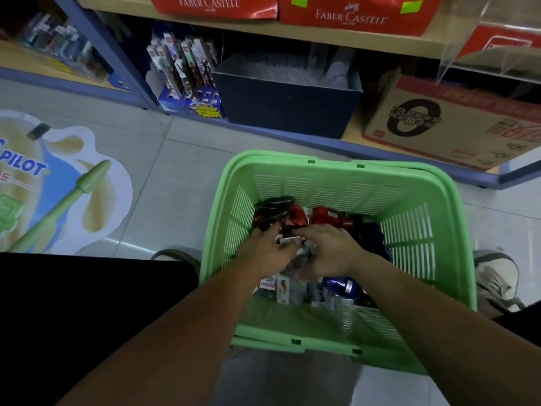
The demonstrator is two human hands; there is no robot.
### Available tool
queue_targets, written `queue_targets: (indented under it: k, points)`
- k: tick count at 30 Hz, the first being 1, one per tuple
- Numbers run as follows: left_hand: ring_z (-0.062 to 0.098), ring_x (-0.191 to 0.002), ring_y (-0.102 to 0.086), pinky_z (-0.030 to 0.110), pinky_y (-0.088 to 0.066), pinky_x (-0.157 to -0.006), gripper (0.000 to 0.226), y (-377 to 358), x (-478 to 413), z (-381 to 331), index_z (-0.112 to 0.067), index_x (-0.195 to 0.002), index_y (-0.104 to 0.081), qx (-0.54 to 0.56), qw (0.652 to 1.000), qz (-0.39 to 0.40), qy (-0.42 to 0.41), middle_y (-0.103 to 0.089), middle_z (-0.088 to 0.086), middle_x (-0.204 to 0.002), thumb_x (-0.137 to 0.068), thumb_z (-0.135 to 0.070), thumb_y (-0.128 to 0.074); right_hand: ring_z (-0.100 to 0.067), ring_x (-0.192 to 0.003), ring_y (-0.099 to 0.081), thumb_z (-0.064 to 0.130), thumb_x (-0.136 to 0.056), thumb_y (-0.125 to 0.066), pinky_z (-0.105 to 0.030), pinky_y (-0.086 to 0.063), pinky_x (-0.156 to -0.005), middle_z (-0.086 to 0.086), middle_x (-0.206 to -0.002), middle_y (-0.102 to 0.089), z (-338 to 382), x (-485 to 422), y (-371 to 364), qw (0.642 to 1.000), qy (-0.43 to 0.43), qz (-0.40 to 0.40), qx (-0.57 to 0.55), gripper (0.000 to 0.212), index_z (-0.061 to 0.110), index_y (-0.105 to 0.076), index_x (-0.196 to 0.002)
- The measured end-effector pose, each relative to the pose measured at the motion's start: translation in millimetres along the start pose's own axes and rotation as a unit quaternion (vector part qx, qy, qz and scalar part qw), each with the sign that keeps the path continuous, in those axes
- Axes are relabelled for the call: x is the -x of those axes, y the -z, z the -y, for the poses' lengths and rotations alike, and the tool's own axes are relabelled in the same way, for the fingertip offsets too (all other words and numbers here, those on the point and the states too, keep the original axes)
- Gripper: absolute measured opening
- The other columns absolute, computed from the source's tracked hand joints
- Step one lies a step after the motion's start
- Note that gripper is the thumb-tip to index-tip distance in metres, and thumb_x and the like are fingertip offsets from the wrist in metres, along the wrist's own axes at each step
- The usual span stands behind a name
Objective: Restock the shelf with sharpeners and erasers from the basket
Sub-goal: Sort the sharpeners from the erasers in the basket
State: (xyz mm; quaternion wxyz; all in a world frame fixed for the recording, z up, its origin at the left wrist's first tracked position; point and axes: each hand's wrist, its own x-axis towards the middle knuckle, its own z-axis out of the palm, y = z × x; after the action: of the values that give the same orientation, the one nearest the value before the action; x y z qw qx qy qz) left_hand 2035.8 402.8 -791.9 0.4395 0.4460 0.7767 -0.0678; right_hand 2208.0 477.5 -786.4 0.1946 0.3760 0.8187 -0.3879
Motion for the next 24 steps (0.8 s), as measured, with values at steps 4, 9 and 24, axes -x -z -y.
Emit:
queue_targets:
  k: [4,9,24]
  points:
    - [0.041,-0.143,-0.04,0.049,-0.041,-0.114,0.111,4,-10,2,-0.058,-0.155,-0.005,-0.005,1.0,0.026,-0.001,-0.032,0.013,-0.162,-0.061,-0.099,-0.047,-0.023,-0.152,-0.025,0.076,-0.062,-0.083,-0.05,-0.015,-0.12,0.01,-0.167,-0.026,4,-3,-1,0.996,-0.015,0.041,0.082,0.131,0.037,-0.012,-0.165]
    - [0.034,-0.126,-0.055,0.044,-0.049,-0.101,0.097,0,-5,-1,-0.04,-0.152,-0.027,-0.06,0.996,-0.027,-0.054,-0.052,0.009,-0.141,-0.072,-0.087,-0.055,-0.02,-0.144,-0.029,0.076,-0.051,-0.087,-0.052,-0.018,-0.118,0.015,-0.159,-0.031,5,-12,-1,0.996,-0.027,0.032,0.077,0.132,0.042,-0.023,-0.162]
    - [0.025,-0.134,-0.04,0.044,-0.037,-0.112,0.094,3,-45,-66,-0.027,-0.16,-0.032,-0.105,0.947,-0.051,-0.301,-0.038,-0.001,-0.151,-0.082,-0.06,-0.073,-0.022,-0.126,-0.061,0.033,-0.075,-0.092,-0.037,-0.049,-0.109,0.002,-0.135,-0.065,-65,26,19,0.93,-0.211,-0.118,-0.276,0.086,0.027,-0.049,-0.149]
